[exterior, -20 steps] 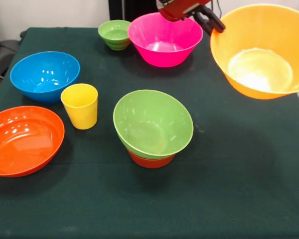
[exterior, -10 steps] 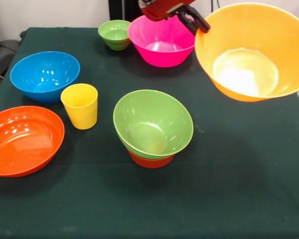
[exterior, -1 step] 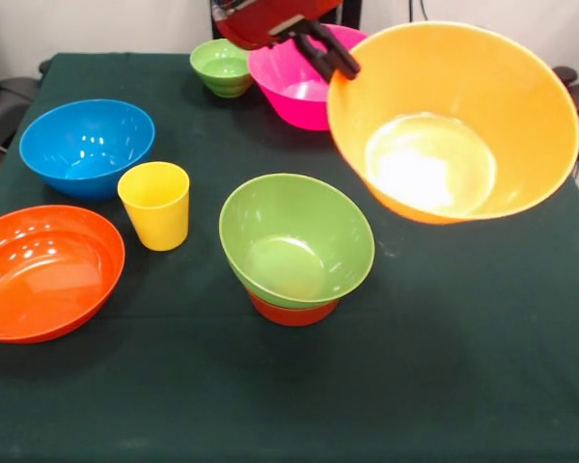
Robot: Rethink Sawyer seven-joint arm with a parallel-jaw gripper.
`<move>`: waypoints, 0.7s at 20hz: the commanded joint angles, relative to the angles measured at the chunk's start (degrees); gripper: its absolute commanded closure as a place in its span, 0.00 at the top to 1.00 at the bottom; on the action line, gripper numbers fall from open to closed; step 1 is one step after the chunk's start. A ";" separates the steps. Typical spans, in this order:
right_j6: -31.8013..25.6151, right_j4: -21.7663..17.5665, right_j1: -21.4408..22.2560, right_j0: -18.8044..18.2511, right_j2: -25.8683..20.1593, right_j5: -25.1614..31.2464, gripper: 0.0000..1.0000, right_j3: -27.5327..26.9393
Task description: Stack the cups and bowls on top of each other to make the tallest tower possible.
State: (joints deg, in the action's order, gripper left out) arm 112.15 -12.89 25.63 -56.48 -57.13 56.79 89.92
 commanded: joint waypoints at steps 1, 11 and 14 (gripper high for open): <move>-16.21 -4.14 -2.78 2.97 2.67 7.37 0.00 -9.13; -20.30 -5.69 -2.68 1.33 2.94 15.80 0.00 -15.39; -21.73 -6.21 -2.98 1.22 3.05 18.73 0.00 -17.82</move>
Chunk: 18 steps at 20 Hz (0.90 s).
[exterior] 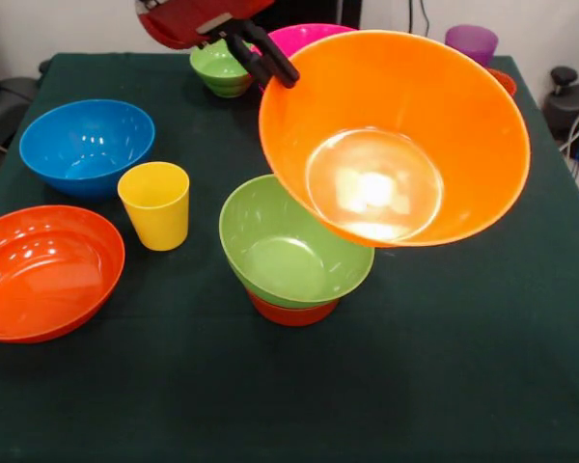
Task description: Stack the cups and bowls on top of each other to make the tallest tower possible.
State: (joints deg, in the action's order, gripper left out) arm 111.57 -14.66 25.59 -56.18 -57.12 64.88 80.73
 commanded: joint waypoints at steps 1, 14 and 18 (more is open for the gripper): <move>-21.64 -4.76 -2.98 0.77 3.06 11.02 0.00 -8.94; -22.49 -8.40 -4.98 1.14 3.86 8.80 0.00 -9.91; -21.35 -8.64 -4.98 0.96 3.61 7.41 0.00 -8.53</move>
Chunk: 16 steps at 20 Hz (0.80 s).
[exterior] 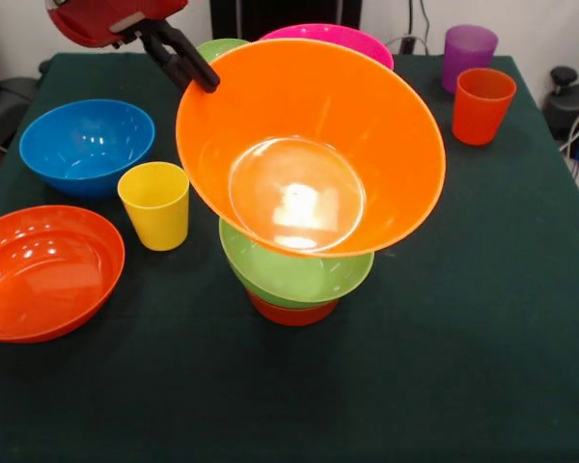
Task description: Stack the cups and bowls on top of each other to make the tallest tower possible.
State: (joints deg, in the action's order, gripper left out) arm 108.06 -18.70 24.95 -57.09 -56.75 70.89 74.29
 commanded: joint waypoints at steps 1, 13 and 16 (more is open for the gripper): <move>-17.57 -4.80 -4.26 1.76 3.10 0.68 0.00 -1.61; -17.59 -7.14 -5.92 0.19 2.35 -3.06 0.00 1.53; -17.72 -8.12 -6.04 -0.38 2.29 -3.79 0.00 2.19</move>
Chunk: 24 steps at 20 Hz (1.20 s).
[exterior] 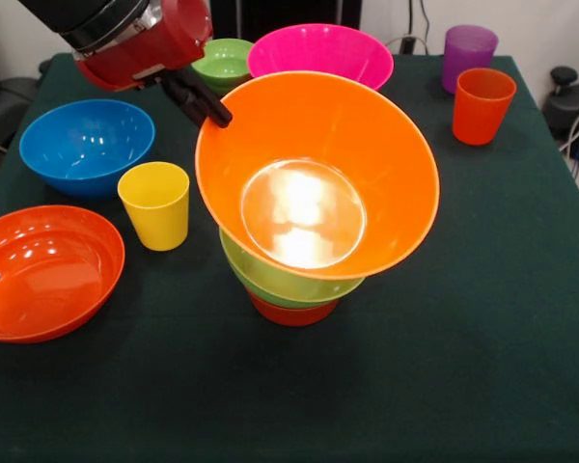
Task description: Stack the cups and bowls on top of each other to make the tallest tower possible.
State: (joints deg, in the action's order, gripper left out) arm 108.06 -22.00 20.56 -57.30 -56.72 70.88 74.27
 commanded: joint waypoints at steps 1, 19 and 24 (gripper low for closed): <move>-17.84 -5.15 -1.76 -0.31 2.26 -4.10 0.00 2.28; -19.99 -6.45 -5.18 -1.57 0.78 -3.11 0.00 0.69; -20.00 -6.06 -6.01 -1.15 0.54 -2.83 0.00 -0.23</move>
State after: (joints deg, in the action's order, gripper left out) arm 106.75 -25.07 16.38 -60.01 -56.77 70.87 74.59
